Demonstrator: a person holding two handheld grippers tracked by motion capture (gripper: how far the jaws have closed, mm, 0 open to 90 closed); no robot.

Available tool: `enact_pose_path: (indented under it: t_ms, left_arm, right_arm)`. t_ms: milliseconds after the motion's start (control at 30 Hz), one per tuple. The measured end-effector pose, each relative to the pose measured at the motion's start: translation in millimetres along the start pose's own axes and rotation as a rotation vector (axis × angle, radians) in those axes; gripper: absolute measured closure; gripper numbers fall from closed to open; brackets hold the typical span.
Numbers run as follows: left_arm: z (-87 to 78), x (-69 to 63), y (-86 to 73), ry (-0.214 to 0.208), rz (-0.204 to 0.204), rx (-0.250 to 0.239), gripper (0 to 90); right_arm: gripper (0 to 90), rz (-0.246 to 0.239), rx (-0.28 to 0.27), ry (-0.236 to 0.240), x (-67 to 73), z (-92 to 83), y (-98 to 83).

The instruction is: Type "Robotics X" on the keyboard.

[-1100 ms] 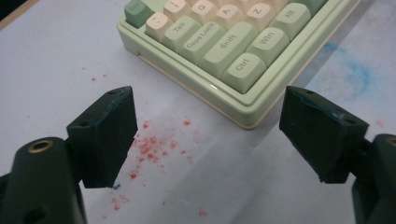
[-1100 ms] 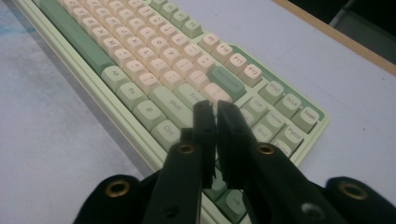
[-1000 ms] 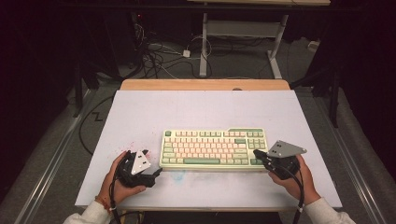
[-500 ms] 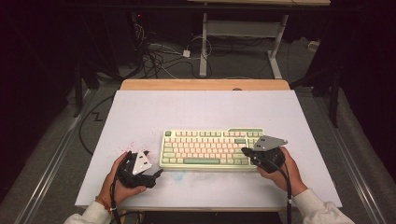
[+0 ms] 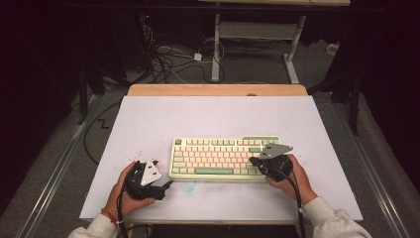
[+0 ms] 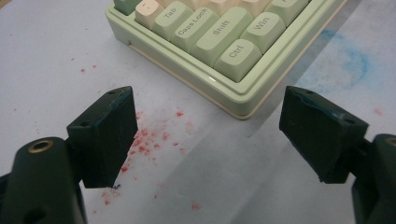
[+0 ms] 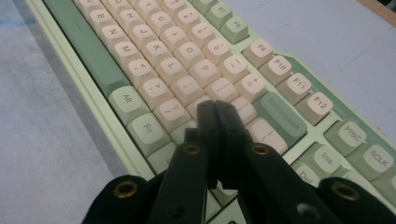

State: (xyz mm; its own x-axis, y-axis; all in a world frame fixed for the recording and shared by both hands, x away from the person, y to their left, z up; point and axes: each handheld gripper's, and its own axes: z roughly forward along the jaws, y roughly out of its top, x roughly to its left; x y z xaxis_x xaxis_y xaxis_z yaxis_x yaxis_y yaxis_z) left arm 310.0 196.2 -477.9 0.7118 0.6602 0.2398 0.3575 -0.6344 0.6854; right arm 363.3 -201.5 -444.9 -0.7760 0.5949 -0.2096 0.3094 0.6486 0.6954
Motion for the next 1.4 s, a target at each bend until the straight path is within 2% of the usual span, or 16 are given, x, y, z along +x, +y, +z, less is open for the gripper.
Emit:
enact_pose_path:
  t_ms: [367, 400, 533, 633, 800, 933, 1100, 1200, 1400]
  left_arm:
    - [-0.6, 0.6, 0.4, 0.0, 0.001, 0.004, 18.9]
    - [-1.1, 0.6, 0.4, -0.001, -0.001, 0.002, 19.3]
    - [-3.6, 1.2, 0.6, -0.009, -0.013, -0.009, 19.9]
    - [-6.6, 2.7, 0.0, -0.029, -0.041, -0.026, 22.4]
    - [-11.9, 4.9, 1.3, -0.043, -0.057, -0.052, 36.1]
    - [-15.4, 7.1, 2.3, -0.055, -0.067, -0.061, 62.2]
    - [-18.2, 9.4, 3.3, -0.053, -0.079, -0.053, 81.8]
    - [-19.4, 10.3, 4.2, -0.062, -0.078, -0.052, 87.4]
    - [-21.3, 12.6, 7.7, -0.068, -0.094, -0.059, 87.6]
  right_arm:
    - [90.0, 0.005, 0.025, 0.007, 1.0, 6.4, -5.8]
    - [90.0, 0.004, 0.015, 0.006, 1.3, 6.7, -7.0]
    - [90.0, 0.013, 0.01, 0.005, 1.3, 6.0, -8.6]
    - [90.0, 0.013, 0.006, 0.004, 1.7, 5.8, -9.4]
    - [90.0, 0.018, -0.001, 0.005, 1.4, 5.8, -10.6]
    - [90.0, 0.016, -0.001, 0.002, 2.0, 5.6, -10.8]
    - [90.0, 0.013, 0.0, 0.0, 2.3, 5.6, -10.7]
    - [90.0, 0.013, -0.001, -0.003, 2.7, 5.7, -10.8]
    - [90.0, 0.01, -0.004, -0.001, 2.4, 5.8, -11.0]
